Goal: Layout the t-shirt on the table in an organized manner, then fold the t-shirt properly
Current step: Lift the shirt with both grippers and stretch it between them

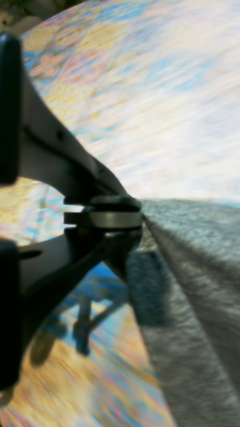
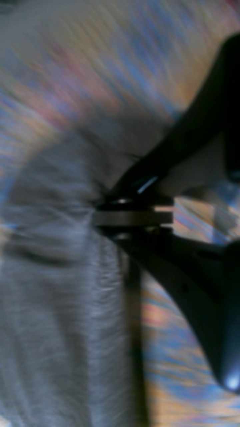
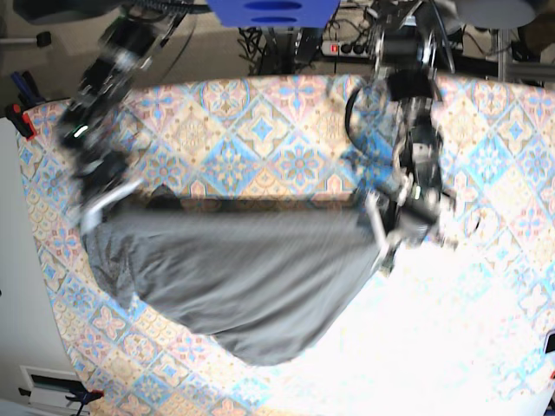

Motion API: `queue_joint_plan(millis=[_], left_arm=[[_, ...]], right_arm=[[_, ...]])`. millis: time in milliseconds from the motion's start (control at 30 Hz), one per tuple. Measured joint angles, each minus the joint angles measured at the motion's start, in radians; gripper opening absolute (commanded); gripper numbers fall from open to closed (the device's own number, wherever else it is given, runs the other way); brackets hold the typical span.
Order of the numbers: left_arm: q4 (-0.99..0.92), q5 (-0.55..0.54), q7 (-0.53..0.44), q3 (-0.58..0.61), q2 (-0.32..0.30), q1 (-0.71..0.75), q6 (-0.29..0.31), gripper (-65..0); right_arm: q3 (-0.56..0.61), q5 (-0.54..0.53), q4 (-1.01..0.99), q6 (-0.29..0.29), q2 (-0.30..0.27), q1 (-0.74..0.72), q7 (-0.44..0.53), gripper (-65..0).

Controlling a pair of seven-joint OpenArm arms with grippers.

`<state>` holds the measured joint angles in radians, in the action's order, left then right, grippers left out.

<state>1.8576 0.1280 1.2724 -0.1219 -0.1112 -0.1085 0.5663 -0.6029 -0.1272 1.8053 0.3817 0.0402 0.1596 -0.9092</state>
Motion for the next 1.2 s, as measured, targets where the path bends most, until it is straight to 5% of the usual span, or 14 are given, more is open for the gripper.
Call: queue_joint_plan(millis=[267,600,800,900,1100,1200], left_arm=[[0.007,-0.021,-0.127,-0.042,-0.003,0.249,0.005,-65.0],[0.007,-0.023,-0.139,-0.097,-0.009,0.317,0.007,-65.0],[0.009,-0.035,-0.145,-0.095,-0.077,0.354,0.019,-65.0],[0.037,-0.029,-0.136,-0.096,-0.08,0.367,0.133,-65.0],[0.143,-0.027,-0.143,-0.095,-0.077,0.38,0.138,-65.0],[0.143,-0.023,-0.128,-0.096,-0.077,0.352,0.138,-65.0]], right_arm=[[0.017,-0.005,-0.028,-0.003,0.001,0.103,0.055,-65.0],[-0.24,-0.008,-0.031,0.011,0.093,0.116,0.035,-65.0],[-0.222,-0.005,-0.031,0.011,0.093,0.125,0.025,-65.0],[-0.216,-0.011,-0.031,0.011,0.095,0.124,0.026,-65.0],[-0.202,-0.002,-0.026,0.008,0.092,0.126,0.026,-65.0],[-0.167,0.0,-0.012,0.007,0.094,0.126,0.024,-58.4]])
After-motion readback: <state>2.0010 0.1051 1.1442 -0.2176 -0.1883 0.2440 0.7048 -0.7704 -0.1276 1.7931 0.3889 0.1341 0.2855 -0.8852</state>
